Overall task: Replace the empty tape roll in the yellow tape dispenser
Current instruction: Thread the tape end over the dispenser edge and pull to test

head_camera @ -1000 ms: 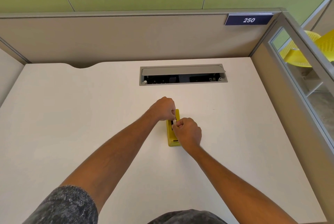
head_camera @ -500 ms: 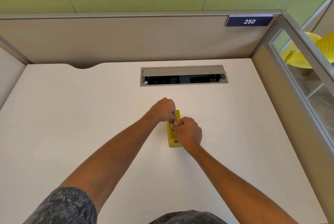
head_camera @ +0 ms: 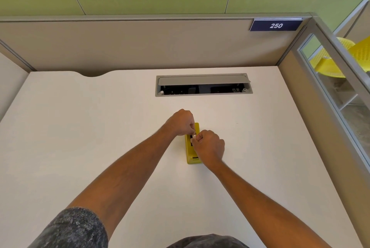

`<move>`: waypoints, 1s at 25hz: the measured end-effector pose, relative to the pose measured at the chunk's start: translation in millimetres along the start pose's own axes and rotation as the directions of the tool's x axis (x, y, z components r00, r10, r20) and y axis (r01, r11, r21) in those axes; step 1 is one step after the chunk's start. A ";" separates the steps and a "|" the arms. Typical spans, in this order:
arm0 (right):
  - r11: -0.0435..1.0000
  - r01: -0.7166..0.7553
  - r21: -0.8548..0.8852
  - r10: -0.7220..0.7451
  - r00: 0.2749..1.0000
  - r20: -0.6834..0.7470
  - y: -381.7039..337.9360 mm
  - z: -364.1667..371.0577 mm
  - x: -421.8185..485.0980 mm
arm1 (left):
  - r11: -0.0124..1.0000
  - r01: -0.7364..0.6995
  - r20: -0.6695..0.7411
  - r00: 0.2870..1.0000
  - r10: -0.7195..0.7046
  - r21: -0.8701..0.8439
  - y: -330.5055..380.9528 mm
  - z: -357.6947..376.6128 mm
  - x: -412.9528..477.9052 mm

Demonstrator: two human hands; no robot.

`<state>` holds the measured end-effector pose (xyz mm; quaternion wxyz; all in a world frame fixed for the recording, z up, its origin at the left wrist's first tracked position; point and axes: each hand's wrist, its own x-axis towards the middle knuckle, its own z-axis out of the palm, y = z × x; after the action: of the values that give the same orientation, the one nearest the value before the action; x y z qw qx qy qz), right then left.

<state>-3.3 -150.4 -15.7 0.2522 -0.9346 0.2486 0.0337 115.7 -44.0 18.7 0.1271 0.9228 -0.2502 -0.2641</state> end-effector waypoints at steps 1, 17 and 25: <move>1.000 0.000 -0.014 0.000 1.000 0.006 -1.2 -0.4 1.1 | 1.000 -0.001 0.000 1.000 0.001 0.002 0.1 -0.8 -0.6; 0.999 -0.018 0.034 0.019 0.999 -0.035 -0.1 10.5 -1.8 | 1.000 -0.001 0.011 1.000 0.001 0.001 3.3 -5.2 -0.2; 0.999 -0.031 0.031 0.032 0.999 -0.023 -1.6 8.1 -0.1 | 1.000 0.001 0.019 1.000 -0.001 0.011 3.4 -5.5 0.8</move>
<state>-2.1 -145.2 -22.1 0.2631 -0.9269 0.2667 0.0230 118.0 -46.7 24.2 0.1193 0.9210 -0.2524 -0.2716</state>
